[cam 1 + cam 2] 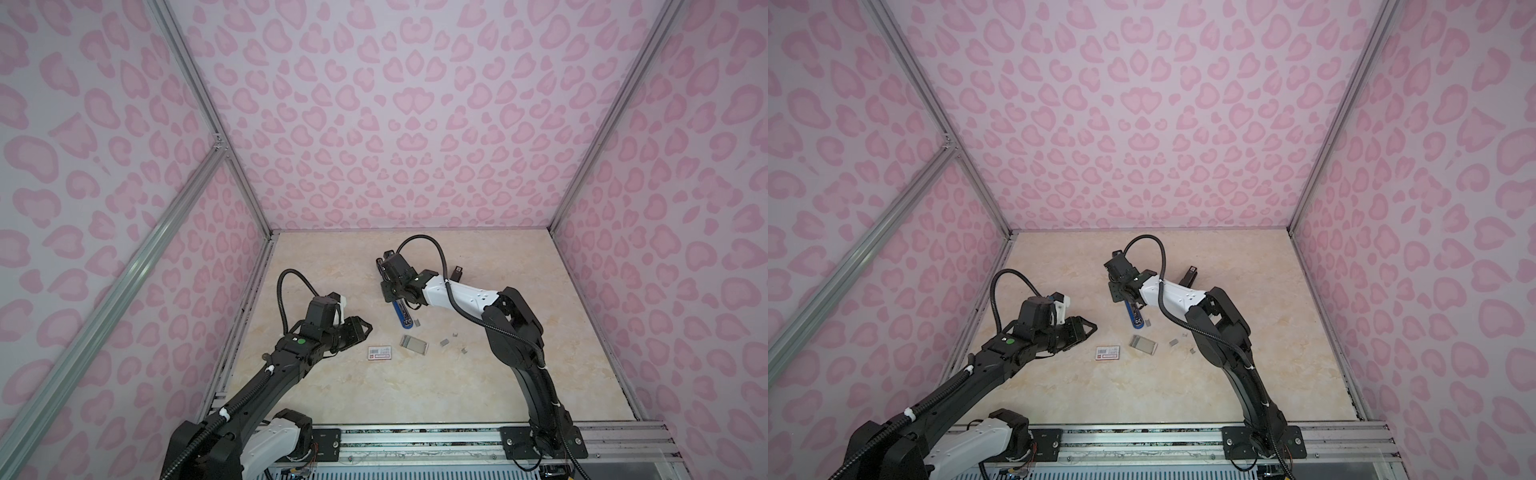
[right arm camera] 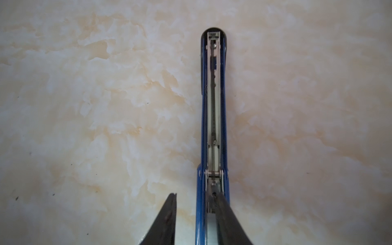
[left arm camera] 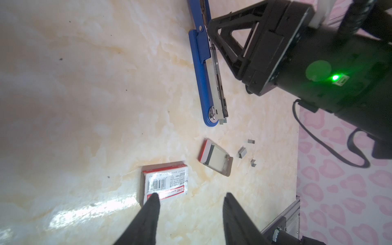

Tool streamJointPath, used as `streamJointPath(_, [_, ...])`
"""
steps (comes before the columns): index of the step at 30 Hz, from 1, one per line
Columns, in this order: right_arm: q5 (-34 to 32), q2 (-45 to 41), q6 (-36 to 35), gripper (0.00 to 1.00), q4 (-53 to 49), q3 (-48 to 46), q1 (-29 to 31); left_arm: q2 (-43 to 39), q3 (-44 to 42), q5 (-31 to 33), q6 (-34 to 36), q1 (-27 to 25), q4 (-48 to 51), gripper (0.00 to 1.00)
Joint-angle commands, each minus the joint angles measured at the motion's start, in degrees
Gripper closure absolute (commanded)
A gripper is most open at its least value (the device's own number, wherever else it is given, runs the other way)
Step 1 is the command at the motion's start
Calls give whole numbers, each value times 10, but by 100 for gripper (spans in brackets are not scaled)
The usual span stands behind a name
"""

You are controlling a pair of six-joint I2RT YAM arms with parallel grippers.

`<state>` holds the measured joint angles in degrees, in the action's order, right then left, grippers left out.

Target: Load the staples into the stapler

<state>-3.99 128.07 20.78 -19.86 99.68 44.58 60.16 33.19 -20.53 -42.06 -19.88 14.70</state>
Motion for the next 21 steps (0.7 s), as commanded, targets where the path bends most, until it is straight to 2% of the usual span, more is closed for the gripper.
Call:
streamJointPath(1, [18, 10, 1, 63, -14, 2, -1, -4, -3, 3, 2, 0, -8, 48])
streamJointPath(9, [31, 16, 4, 61, -16, -3, -2, 0, -4, 3, 2, 0, -8, 49])
streamJointPath(21, [36, -20, 14, 65, -13, -57, 1, -4, -8, 3, 0, 0, -10, 49])
